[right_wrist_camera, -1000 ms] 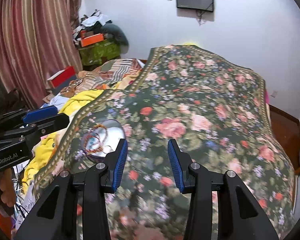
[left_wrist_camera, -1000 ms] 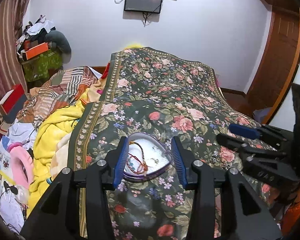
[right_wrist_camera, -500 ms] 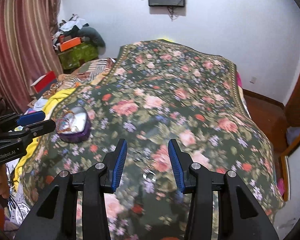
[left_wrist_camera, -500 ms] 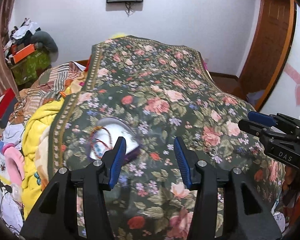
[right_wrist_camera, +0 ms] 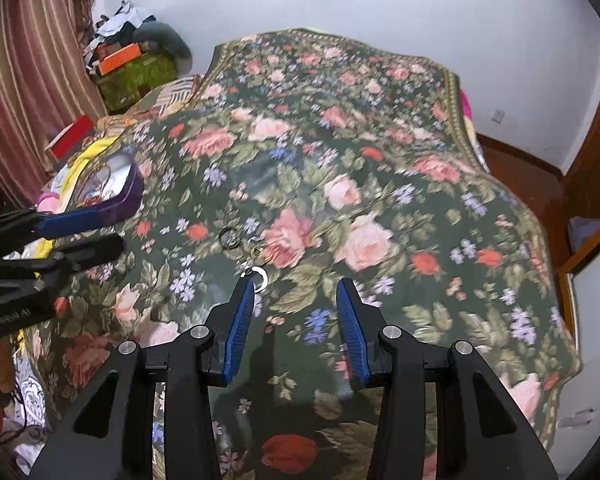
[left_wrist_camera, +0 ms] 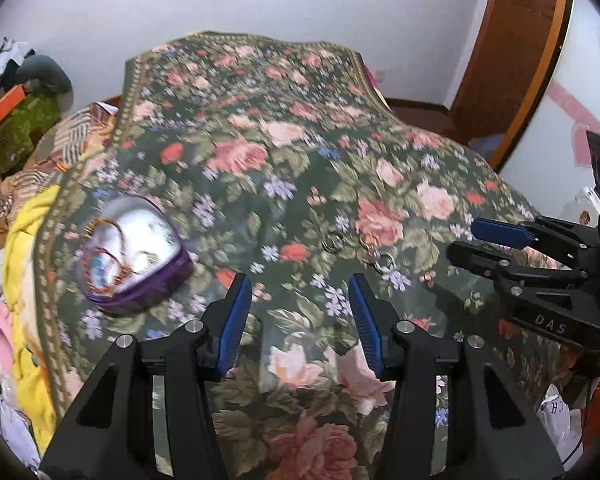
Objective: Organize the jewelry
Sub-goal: 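Move both tools back toward the remaining silver rings on the cover, then grasp a silver ring with the right tool while the left tool closes on another ring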
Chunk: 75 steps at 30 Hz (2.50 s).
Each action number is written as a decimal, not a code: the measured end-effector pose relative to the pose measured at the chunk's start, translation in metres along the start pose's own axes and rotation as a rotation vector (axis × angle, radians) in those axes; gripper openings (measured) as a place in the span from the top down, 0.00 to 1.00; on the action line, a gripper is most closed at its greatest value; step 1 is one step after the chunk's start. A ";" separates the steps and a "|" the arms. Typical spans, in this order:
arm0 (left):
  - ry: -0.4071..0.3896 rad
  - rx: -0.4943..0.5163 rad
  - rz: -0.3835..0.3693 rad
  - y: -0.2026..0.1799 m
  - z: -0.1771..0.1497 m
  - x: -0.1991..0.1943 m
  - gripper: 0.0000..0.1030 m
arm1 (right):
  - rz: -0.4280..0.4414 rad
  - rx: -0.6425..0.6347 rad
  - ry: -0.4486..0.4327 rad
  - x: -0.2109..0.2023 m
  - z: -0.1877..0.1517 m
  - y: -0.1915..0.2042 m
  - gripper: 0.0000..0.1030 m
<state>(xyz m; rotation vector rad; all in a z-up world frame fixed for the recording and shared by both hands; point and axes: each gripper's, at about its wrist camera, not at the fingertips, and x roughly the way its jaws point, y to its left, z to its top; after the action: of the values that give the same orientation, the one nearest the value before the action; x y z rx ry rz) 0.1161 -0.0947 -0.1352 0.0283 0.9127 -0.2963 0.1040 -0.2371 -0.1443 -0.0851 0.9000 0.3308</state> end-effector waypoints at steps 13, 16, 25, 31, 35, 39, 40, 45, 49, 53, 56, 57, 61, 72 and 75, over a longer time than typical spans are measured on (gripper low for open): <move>0.070 -0.020 -0.032 0.008 -0.017 0.032 0.52 | 0.069 -0.034 0.100 0.048 0.007 0.023 0.62; 0.072 -0.026 -0.033 0.011 -0.018 0.034 0.52 | 0.081 -0.012 0.116 0.056 0.010 0.021 0.62; 0.071 -0.030 -0.048 0.012 -0.018 0.039 0.52 | 0.070 -0.052 0.147 0.069 0.010 0.031 0.82; 0.067 -0.010 -0.048 0.007 -0.012 0.038 0.52 | 0.081 -0.053 0.119 0.057 0.008 0.033 0.82; 0.074 -0.011 -0.058 0.005 -0.004 0.044 0.52 | 0.087 -0.037 0.070 0.042 0.007 0.028 0.82; 0.088 0.021 -0.056 -0.003 0.005 0.055 0.52 | 0.084 -0.005 0.026 0.029 0.009 0.015 0.82; 0.095 0.036 -0.054 -0.007 0.007 0.060 0.52 | 0.084 0.007 0.018 0.028 0.011 0.011 0.82; 0.123 0.081 -0.036 -0.021 0.014 0.082 0.52 | 0.071 0.051 -0.018 0.019 0.013 -0.006 0.82; 0.121 0.105 -0.015 -0.027 0.021 0.094 0.53 | 0.056 0.072 -0.037 0.015 0.015 -0.017 0.82; 0.111 0.119 -0.006 -0.028 0.026 0.099 0.80 | 0.063 0.092 -0.041 0.016 0.014 -0.025 0.82; 0.109 0.116 -0.016 -0.028 0.028 0.100 0.84 | 0.072 0.101 -0.044 0.016 0.014 -0.028 0.82; 0.109 0.115 -0.021 -0.027 0.028 0.099 0.84 | 0.074 0.102 -0.046 0.016 0.013 -0.028 0.82; 0.107 0.116 -0.026 -0.026 0.022 0.092 0.84 | 0.082 0.103 -0.051 0.015 0.014 -0.028 0.82; 0.127 0.091 -0.045 -0.010 -0.007 0.059 0.95 | 0.092 0.092 -0.050 0.012 0.012 -0.021 0.82; 0.139 0.093 -0.040 -0.007 -0.014 0.055 0.95 | 0.094 0.087 -0.052 0.011 0.013 -0.017 0.82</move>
<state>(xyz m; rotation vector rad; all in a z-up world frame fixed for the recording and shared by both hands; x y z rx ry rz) 0.1351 -0.1121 -0.1860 0.1173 1.0380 -0.3775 0.1251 -0.2481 -0.1461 0.0459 0.8673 0.3797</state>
